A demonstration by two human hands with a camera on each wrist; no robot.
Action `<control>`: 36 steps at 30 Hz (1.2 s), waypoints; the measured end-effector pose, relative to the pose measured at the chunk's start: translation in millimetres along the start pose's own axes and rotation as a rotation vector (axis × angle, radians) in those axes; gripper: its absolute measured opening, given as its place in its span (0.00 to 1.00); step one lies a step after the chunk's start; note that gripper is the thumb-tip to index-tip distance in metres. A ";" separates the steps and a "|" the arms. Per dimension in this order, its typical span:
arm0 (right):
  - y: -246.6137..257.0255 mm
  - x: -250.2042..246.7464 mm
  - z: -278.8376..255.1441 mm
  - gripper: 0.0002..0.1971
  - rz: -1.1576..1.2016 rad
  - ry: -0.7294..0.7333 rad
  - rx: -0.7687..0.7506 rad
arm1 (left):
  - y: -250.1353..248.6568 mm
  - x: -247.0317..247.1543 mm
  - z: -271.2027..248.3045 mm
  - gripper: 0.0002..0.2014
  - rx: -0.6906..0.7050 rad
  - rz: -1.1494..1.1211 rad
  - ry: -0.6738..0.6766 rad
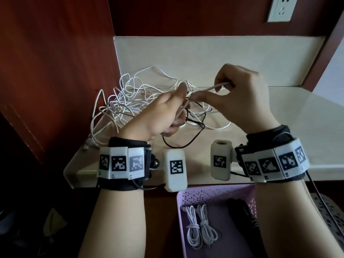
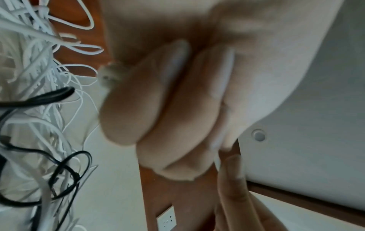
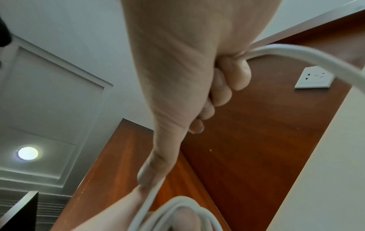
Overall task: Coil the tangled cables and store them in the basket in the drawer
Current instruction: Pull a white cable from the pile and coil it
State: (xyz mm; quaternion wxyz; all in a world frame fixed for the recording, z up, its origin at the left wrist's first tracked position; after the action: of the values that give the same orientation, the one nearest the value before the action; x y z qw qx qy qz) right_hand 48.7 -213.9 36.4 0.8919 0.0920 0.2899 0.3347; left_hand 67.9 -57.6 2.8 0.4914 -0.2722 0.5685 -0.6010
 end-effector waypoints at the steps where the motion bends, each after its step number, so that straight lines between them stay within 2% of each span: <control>1: -0.9 0.8 0.1 0.30 0.011 0.002 -0.001 | -0.3 0.3 -2.5 0.22 -0.015 0.005 0.045; 3: -2.3 2.7 0.8 0.27 0.091 0.051 -0.003 | -1.7 0.2 -8.6 0.23 -0.045 0.005 0.145; 7: -4.8 2.4 0.5 0.08 0.304 0.181 -0.023 | 2.3 -0.3 -17.6 0.18 -0.049 0.112 0.374; 9: -7.0 4.7 0.4 0.04 0.361 0.194 0.048 | 7.3 -1.3 -16.0 0.18 -0.052 0.133 0.418; 11: -10.6 10.2 -0.1 0.05 0.401 0.151 0.149 | 8.1 -3.4 -14.8 0.18 -0.040 0.063 0.404; 15: -14.8 25.2 -1.8 0.12 0.339 0.105 0.178 | 5.7 -8.1 -13.9 0.16 0.016 -0.370 0.464; 17: -12.7 33.6 -3.4 0.10 0.370 0.148 0.153 | 2.4 -10.5 -8.5 0.16 0.073 -0.650 0.498; 19: -9.6 41.5 -6.1 0.09 0.436 0.252 0.159 | -3.4 -14.1 -4.1 0.18 0.166 -0.938 0.504; 20: -9.2 44.8 -7.7 0.11 0.463 0.319 0.186 | -6.3 -17.9 -2.7 0.19 0.221 -1.074 0.471; 22: -11.9 49.2 -10.7 0.08 0.444 0.426 0.251 | -11.6 -28.6 -1.3 0.20 0.369 -1.195 0.274; 23: -14.7 50.2 -11.4 0.06 0.379 0.457 0.266 | -14.0 -34.3 -1.6 0.21 0.436 -1.211 0.141; 26: -25.8 50.5 -11.7 0.14 0.107 0.528 0.240 | -15.4 -53.7 -5.8 0.27 0.624 -1.267 -0.181; 27: -28.3 50.1 -11.8 0.15 0.083 0.557 0.249 | -11.6 -60.7 -6.8 0.30 0.651 -1.204 -0.267; 30: -30.0 50.7 -12.7 0.09 0.227 0.595 0.297 | -2.2 -67.7 -8.8 0.33 0.623 -0.696 -0.460; 31: -28.8 50.5 -13.0 0.08 0.279 0.585 0.310 | -0.8 -67.0 -9.0 0.32 0.620 -0.650 -0.486; 33: -26.5 48.7 -12.0 0.08 0.290 0.549 0.303 | -0.3 -67.6 -9.1 0.28 0.657 -0.710 -0.543; 35: -21.9 44.7 -10.6 0.09 0.260 0.539 0.267 | 0.5 -69.6 -8.5 0.19 0.623 -0.671 -0.706; 36: -18.6 42.3 -10.2 0.08 0.258 0.555 0.242 | 1.0 -69.4 -7.7 0.17 0.586 -0.654 -0.776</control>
State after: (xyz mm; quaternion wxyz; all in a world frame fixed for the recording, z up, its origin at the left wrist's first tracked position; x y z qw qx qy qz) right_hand 78.6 -200.8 2.1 0.7116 0.1387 0.5455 0.4205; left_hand 86.9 8.2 16.3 0.5074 -0.4865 0.0435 -0.7099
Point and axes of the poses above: each hand's wrist, its own z-axis towards the middle knuckle, its own x-axis out of the palm, y = z × x, the point moved 3 cm from there along z, towards the middle knuckle, and after that the axes turned 1 degree about x, right-handed, at the moved point
